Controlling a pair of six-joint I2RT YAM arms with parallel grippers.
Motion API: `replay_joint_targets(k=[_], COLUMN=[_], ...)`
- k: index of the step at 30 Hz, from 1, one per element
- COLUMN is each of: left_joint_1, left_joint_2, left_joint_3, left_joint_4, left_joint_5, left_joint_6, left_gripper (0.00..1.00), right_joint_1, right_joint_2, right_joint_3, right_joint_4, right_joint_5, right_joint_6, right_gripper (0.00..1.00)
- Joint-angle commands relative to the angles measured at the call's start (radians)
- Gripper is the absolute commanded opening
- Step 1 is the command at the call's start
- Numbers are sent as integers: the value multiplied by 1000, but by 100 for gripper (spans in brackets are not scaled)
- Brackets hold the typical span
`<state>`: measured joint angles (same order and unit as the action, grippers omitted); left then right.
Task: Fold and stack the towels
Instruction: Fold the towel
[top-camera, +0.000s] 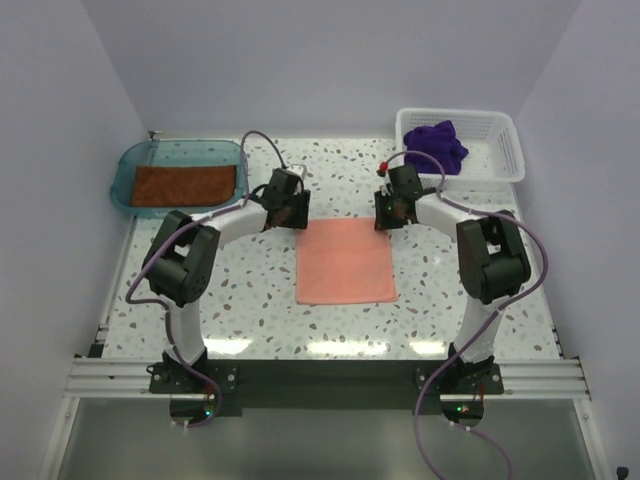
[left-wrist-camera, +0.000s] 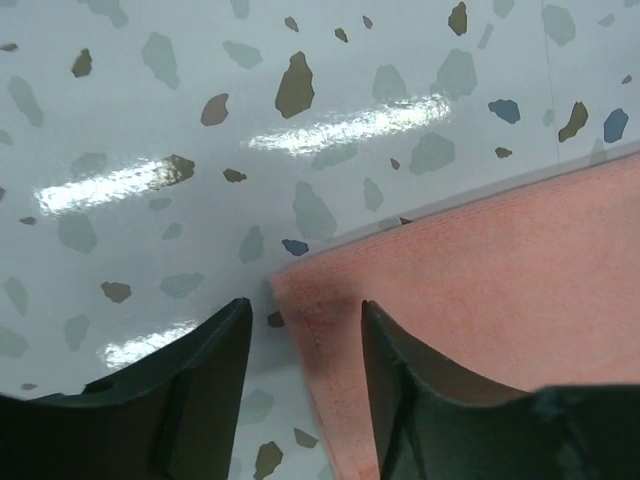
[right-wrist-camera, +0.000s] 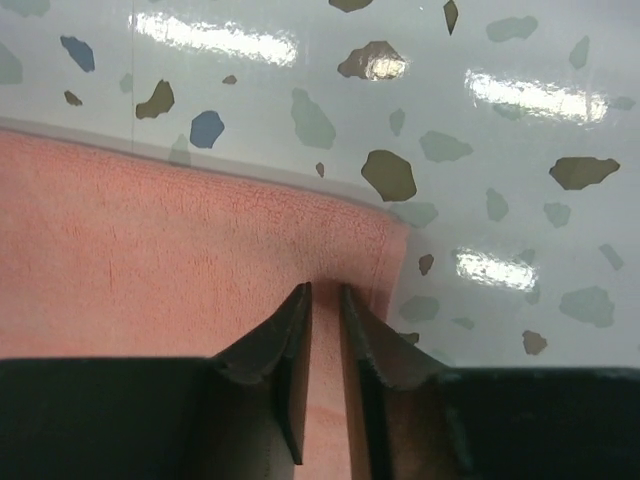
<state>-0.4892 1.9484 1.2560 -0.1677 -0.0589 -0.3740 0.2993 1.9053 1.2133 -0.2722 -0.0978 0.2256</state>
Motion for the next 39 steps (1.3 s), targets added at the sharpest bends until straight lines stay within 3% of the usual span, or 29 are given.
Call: replay_joint_targets(k=[1,5,7,10,15,21,27,39], left_joint_1=[21,32,37,41,52,57,60,61], left_joint_2=[-109,-114,-83,-49,-3,73,127,184], left_joint_3=[16,92,129,166,212,324,379,407], left_joint_4=[13,-22,-81,-128,-188,-282,-317,-340], left_joint_5=[-47,-15,40,138,272,309,335,360], left_joint_6=[95,277,409,533,685,783,813,816], left_gripper=[57,74,86,90,88,82,71,66], right_joint_1=[-2,0,-12,-31,-37,-37,-38,-37], right_joint_2=[-87,-75,-55,17,139,268,334,428], right_joint_3=[86,199,238,360,492,643,700,717], right_joint_4=[-94,-197,-258,-376,-546,-666,-677,-705], right_joint_5=[0,-33,-75,-126,-200,-198,-209,-214], right_joint_6=[-150,-345,-408,-547,-690,-799,-812,-832], right_gripper=[27,49,54,56,56,53,46,36])
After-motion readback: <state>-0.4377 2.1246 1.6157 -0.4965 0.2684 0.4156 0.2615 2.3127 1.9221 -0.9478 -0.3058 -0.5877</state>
